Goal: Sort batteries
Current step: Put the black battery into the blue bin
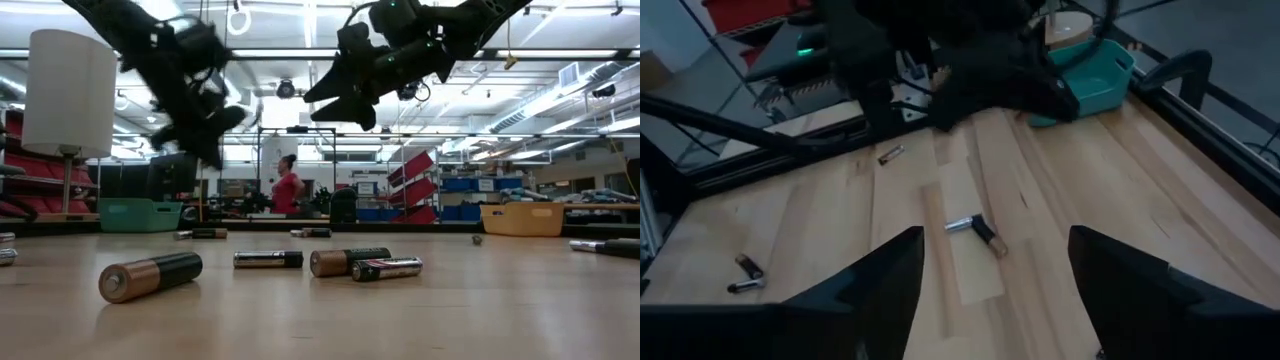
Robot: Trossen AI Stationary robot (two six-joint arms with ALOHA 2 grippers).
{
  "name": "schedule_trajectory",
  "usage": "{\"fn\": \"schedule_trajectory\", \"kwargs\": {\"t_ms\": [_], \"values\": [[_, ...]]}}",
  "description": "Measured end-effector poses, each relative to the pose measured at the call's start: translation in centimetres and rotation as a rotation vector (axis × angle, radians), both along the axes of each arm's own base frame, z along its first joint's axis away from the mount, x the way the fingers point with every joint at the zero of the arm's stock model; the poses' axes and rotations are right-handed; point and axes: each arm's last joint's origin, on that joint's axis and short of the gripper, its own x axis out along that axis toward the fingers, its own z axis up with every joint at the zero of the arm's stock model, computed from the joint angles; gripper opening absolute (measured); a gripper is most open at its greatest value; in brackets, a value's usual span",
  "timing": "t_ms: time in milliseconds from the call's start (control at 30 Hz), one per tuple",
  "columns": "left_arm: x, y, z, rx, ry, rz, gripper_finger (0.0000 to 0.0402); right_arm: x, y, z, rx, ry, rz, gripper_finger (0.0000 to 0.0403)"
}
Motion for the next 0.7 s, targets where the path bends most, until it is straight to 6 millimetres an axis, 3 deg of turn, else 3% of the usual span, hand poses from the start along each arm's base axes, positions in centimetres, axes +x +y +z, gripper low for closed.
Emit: {"fn": "schedule_trajectory", "kwargs": {"t_ms": [167,400,700], "values": [[-3.2,1.2,-1.0,-0.021,0.219,0.251,0.0053,0.3,0.7,0.2,-0.003,-0.021,0.018,0.0252],[-5.5,3.0,-1.1,0.012,0.313,0.413,0.0066,0.6,1.8,0.3,-0.002,-0.032,0.052,0.0251],[-6.4,3.8,-1.0,0.016,0.359,0.423,0.0105,0.8,2.5,0.3,-0.001,-0.032,0.069,0.0251]]}}
